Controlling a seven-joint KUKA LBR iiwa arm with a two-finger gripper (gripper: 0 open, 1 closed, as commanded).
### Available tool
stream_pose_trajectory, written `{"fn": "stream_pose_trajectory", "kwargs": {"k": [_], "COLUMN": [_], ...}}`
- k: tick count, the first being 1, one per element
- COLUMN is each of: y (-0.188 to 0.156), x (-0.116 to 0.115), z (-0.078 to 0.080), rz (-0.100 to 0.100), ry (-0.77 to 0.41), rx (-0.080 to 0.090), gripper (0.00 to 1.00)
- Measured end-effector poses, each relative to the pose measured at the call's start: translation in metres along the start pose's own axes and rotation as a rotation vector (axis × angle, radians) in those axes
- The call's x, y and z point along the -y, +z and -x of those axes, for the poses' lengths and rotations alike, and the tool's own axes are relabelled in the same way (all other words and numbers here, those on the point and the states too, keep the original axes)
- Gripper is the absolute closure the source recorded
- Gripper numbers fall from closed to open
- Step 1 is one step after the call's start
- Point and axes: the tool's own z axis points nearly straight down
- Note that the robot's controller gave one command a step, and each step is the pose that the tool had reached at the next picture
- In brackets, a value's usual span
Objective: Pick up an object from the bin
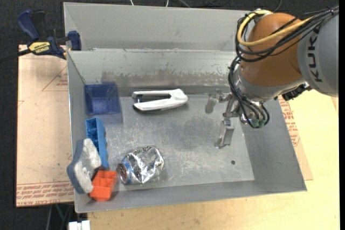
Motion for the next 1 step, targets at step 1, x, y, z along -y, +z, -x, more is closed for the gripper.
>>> {"fn": "stream_pose_trajectory", "kwargs": {"k": [1], "y": [-0.0045], "x": [-0.0001], "z": [0.0016], "rz": [0.0], "ry": [-0.001], "rx": [0.008], "gripper": [0.0]}}
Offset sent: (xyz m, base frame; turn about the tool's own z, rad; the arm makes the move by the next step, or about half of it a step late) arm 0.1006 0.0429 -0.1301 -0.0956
